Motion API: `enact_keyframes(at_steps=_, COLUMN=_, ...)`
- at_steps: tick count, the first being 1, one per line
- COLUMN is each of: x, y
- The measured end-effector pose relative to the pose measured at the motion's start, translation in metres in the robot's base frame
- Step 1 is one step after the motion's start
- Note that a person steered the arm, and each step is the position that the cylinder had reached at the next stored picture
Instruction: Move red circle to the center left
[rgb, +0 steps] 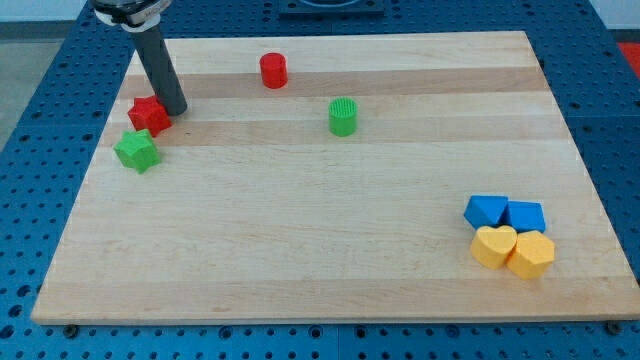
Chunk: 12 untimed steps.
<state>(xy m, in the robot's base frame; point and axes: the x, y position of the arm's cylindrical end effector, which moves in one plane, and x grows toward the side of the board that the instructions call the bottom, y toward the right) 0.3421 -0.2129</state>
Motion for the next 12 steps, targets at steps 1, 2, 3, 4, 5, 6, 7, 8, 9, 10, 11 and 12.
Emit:
enact_keyframes(at_steps=1, x=-0.016, y=0.005)
enact_keyframes(at_steps=2, x=-0.046, y=0.010)
enact_keyframes(at_steps=3, x=-0.061, y=0.028)
enact_keyframes(at_steps=4, x=-0.076, y=0.054)
enact_keyframes(at_steps=5, x=-0.094, y=0.078)
enact_keyframes(at_steps=6, x=-0.102, y=0.113)
enact_keyframes(at_steps=7, x=-0.101, y=0.138)
enact_keyframes(at_steps=8, x=-0.096, y=0.143)
enact_keyframes(at_steps=9, x=-0.089, y=0.169)
enact_keyframes(at_steps=10, x=-0.080, y=0.180)
enact_keyframes(at_steps=11, x=-0.073, y=0.178)
enact_keyframes(at_steps=12, x=-0.064, y=0.160)
